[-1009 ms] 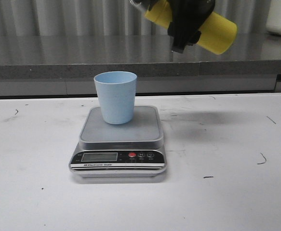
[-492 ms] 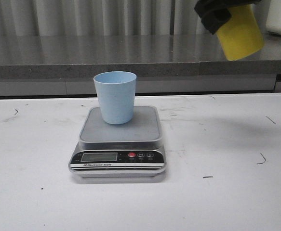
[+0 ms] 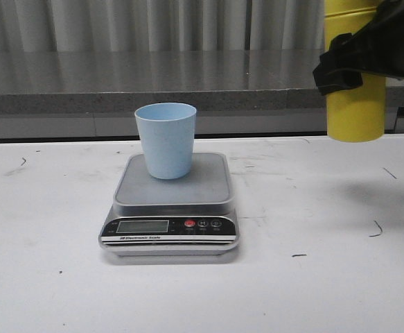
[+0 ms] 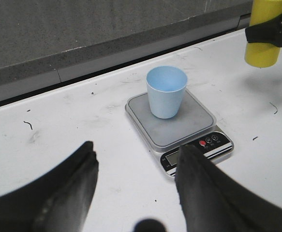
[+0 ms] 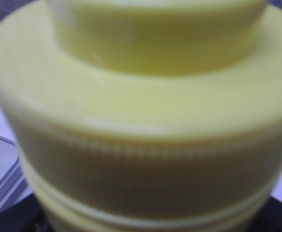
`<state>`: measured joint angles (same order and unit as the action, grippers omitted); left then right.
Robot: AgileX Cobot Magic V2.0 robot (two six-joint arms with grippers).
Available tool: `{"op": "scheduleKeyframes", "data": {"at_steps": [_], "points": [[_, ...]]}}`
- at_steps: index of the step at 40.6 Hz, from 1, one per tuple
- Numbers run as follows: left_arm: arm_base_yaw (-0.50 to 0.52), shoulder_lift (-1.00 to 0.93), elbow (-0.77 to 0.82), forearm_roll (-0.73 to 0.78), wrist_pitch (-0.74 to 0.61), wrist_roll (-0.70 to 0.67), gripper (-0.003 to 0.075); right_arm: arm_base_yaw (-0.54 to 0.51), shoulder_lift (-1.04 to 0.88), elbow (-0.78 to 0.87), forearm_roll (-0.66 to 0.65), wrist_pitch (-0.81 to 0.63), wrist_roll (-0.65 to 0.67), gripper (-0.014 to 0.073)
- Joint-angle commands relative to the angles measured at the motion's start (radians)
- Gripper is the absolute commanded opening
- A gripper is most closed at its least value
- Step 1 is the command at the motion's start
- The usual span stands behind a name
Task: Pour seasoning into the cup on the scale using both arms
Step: 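Turn the bottle upright and lower it onto the table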
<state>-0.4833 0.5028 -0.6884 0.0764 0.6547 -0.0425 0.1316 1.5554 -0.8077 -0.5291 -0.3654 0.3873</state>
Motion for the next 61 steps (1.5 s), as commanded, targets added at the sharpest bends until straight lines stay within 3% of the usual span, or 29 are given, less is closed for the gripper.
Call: {"op": "scheduleKeyframes", "data": {"at_steps": [1,10,20,27,41,53,61], "points": [[-0.007,0.004,-0.024,-0.005,-0.085,0.000,0.0366,-0.015,-0.008,0.004,0.024,-0.243,-0.033,0.0349],[-0.007,0.004,-0.024,-0.005,-0.085,0.000,0.0366,-0.015,0.121,0.008,0.050,-0.375,-0.061,0.0349],[-0.007,0.004,-0.024,-0.005,-0.085,0.000,0.0366,-0.022,0.212,0.006,0.176,-0.511,-0.200,0.0349],[-0.007,0.004,-0.024,-0.005,-0.085,0.000,0.0366,-0.022,0.266,0.006,0.225,-0.600,-0.208,0.0349],[-0.007,0.004,-0.024,-0.005,-0.085,0.000,0.0366,-0.022,0.323,0.006,0.230,-0.612,-0.208,0.0356],[-0.007,0.004,-0.024,-0.005,-0.085,0.000,0.0366,-0.022,0.320,0.006,0.231,-0.566,-0.210,0.0597],[-0.007,0.004,-0.024,-0.005,-0.085,0.000,0.0366,-0.022,0.285,0.006,0.231,-0.528,-0.210,0.0601]]}}
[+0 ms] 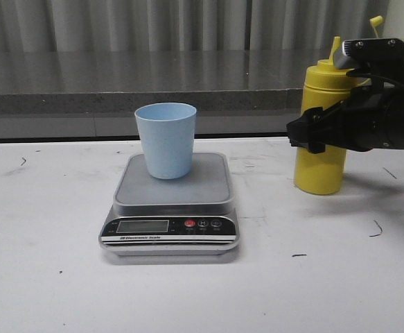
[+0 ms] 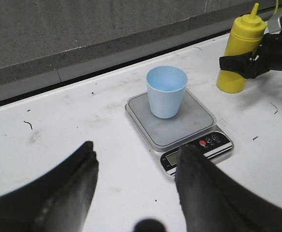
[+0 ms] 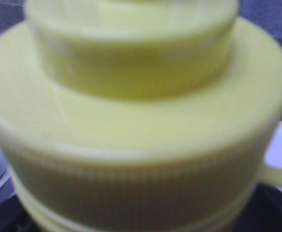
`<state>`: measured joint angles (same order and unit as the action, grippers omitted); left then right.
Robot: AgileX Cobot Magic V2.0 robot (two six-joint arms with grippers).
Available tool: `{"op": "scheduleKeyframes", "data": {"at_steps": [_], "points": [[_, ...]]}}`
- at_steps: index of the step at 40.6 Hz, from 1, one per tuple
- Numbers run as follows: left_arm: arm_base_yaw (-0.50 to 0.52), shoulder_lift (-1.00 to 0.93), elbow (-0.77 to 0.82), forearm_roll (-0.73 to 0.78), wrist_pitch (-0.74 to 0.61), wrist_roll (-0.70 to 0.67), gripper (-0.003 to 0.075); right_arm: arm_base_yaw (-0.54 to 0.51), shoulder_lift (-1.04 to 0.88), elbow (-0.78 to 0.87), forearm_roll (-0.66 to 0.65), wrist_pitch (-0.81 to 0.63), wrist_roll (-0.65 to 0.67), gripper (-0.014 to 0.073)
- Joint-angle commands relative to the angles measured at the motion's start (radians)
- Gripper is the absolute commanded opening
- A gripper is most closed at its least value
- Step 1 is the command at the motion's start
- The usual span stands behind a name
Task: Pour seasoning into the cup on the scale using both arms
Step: 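Turn the bottle upright and lower it onto the table, then open the right gripper and withdraw it from the bottle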
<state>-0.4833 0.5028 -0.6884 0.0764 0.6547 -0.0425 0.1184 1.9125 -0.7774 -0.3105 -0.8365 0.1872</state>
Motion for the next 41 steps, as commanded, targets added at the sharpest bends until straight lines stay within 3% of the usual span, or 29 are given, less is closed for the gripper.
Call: {"op": "scheduleKeyframes", "data": {"at_steps": [1,16,31,41], "points": [[-0.007,0.004,-0.024,-0.005,-0.085,0.000,0.0366,-0.009,-0.081,-0.025,0.013,-0.030,-0.010,0.0601],[-0.007,0.004,-0.024,-0.005,-0.085,0.000,0.0366,0.029,-0.215,-0.003,-0.046,0.251,0.056,0.0601],[-0.007,0.004,-0.024,-0.005,-0.085,0.000,0.0366,0.107,-0.426,-0.002,-0.045,0.805,0.192,0.0601],[-0.007,0.004,-0.024,-0.005,-0.085,0.000,0.0366,0.176,-0.605,-0.007,0.019,1.212,0.192,0.0601]]}}
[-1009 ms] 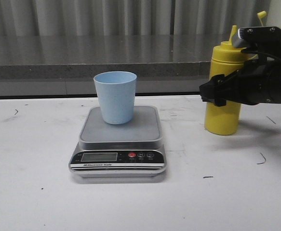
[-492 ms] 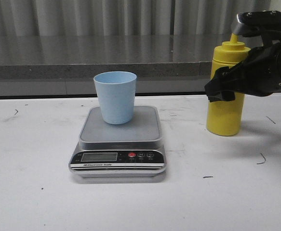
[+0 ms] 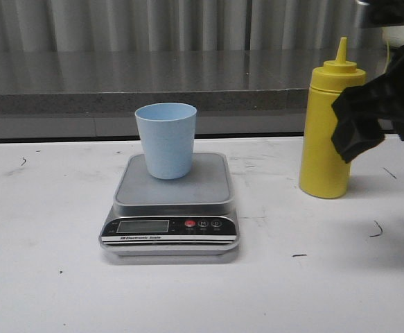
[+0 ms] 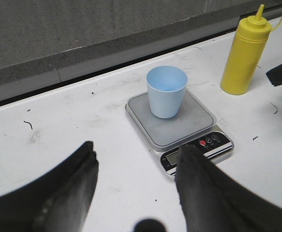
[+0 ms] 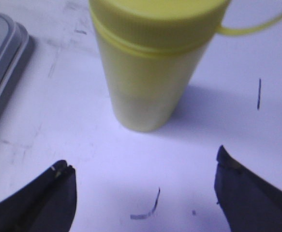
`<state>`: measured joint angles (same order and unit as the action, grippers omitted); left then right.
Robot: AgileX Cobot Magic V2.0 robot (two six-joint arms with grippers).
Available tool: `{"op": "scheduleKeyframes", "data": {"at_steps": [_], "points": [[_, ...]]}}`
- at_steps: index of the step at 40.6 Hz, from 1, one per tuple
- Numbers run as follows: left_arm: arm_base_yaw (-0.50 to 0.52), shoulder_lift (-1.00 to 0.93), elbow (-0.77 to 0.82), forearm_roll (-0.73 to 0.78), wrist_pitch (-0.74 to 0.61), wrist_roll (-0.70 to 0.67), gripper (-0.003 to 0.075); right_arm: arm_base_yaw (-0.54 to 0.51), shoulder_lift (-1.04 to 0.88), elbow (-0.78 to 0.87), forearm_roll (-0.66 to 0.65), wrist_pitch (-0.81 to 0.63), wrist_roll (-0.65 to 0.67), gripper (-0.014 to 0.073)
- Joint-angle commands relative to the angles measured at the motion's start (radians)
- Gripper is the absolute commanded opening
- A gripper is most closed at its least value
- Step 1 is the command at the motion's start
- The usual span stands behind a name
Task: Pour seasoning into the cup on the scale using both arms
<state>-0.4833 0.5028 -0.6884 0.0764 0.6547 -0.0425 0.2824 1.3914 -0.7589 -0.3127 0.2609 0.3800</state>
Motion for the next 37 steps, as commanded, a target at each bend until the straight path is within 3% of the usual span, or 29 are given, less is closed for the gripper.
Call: {"op": "scheduleKeyframes", "data": {"at_steps": [1,6,15,19,37], "points": [[-0.007,0.004,-0.024,-0.005,-0.085,0.000,0.0366,0.016,-0.106,-0.025,0.029,0.152,-0.003,0.0601],[-0.007,0.004,-0.024,-0.005,-0.085,0.000,0.0366,0.023,-0.202,-0.025,0.075,0.346,-0.071,0.0601],[-0.007,0.004,-0.024,-0.005,-0.085,0.000,0.0366,0.023,-0.385,-0.026,0.313,0.539,-0.354,0.0601],[-0.007,0.004,-0.024,-0.005,-0.085,0.000,0.0366,0.023,-0.474,-0.026,0.351,0.551,-0.427,0.0601],[-0.007,0.004,-0.024,-0.005,-0.085,0.000,0.0366,0.023,-0.828,-0.021,0.349,0.578,-0.453,0.0601]]}}
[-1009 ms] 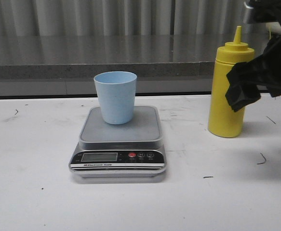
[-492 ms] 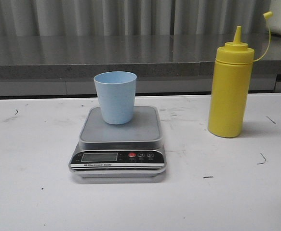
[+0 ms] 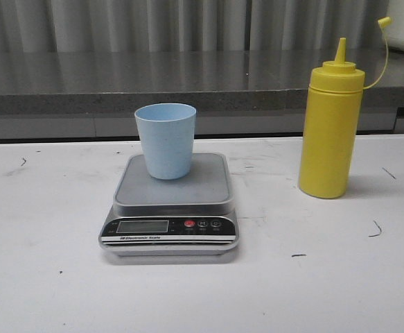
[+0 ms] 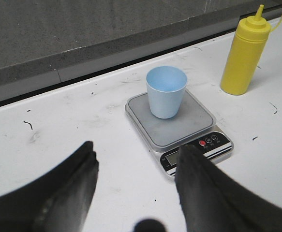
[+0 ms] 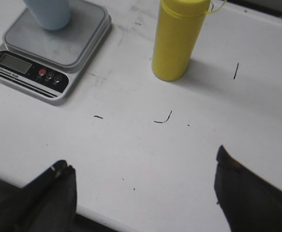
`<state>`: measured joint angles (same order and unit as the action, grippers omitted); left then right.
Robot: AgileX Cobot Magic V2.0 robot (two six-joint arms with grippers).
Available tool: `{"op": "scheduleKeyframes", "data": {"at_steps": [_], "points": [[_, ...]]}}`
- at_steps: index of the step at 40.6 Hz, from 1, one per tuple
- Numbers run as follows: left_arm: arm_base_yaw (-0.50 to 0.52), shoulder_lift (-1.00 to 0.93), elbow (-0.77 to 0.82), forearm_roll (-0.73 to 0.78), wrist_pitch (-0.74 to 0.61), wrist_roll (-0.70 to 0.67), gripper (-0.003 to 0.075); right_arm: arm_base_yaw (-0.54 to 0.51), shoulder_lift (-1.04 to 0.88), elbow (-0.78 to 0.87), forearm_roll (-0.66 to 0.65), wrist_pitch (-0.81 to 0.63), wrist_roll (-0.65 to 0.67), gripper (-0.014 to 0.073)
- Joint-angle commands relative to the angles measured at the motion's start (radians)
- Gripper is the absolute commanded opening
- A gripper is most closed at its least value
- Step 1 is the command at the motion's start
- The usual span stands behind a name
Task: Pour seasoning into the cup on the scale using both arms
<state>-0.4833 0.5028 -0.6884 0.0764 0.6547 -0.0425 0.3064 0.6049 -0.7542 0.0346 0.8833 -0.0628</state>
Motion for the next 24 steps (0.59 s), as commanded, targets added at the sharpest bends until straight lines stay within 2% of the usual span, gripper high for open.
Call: {"op": "scheduleKeyframes", "data": {"at_steps": [1,10,24], "points": [[-0.007,0.004,-0.024,-0.005,-0.085,0.000,0.0366,-0.001,-0.064,-0.026,0.002,-0.043,-0.010,0.0601],[-0.007,0.004,-0.024,-0.005,-0.085,0.000,0.0366,-0.001,-0.168,-0.026,0.002,-0.030,-0.010,0.0601],[-0.007,0.004,-0.024,-0.005,-0.085,0.000,0.0366,-0.001,-0.175,-0.026,0.002,-0.028,-0.010,0.0601]]}}
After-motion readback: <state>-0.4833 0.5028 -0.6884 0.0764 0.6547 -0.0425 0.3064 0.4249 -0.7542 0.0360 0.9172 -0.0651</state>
